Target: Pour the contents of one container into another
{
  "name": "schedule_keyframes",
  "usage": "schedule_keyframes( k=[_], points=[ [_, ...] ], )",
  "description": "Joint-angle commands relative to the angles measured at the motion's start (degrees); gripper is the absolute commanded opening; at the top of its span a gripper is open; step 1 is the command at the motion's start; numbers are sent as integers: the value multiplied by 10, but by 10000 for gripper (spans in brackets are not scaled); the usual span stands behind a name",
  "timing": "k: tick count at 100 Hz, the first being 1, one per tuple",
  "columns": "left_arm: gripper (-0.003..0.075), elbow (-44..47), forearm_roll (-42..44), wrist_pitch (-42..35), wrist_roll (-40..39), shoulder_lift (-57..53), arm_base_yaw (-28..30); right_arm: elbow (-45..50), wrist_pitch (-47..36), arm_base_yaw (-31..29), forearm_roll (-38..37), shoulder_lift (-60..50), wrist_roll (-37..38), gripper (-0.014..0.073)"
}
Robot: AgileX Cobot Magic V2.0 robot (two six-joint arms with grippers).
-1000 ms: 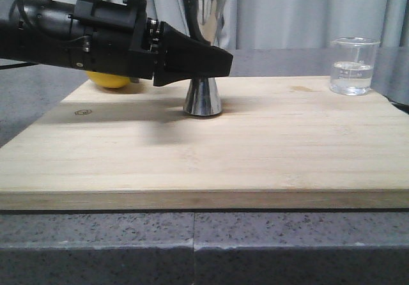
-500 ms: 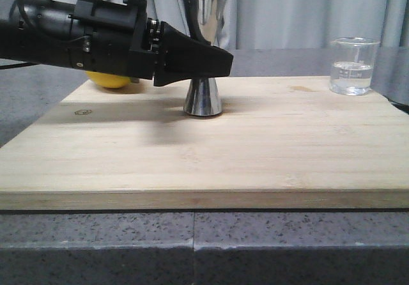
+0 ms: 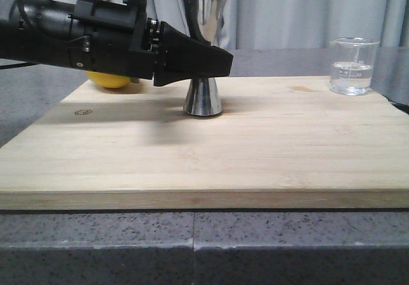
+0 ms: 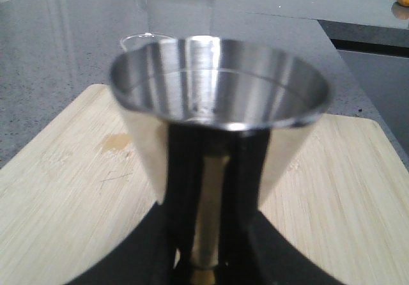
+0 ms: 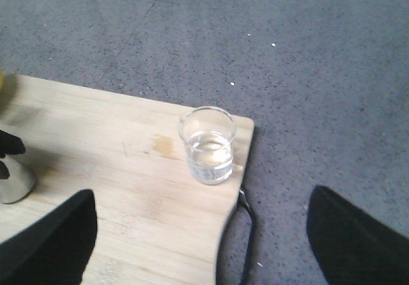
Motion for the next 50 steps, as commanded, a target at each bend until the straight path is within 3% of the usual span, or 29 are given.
schedule_keyframes(
  k=[1, 17, 34, 50],
  points=[
    [71, -16, -44, 61, 2, -26, -5, 2, -84, 32, -21, 0, 26, 617],
    [71, -16, -44, 61, 2, -26, -5, 40, -194, 95, -134, 0, 141, 617],
    [71, -16, -44, 61, 2, -26, -5, 95, -315, 118, -283, 0, 295, 617],
    [71, -16, -44, 61, 2, -26, -5, 154, -428, 118, -304, 14, 327, 617]
  ],
)
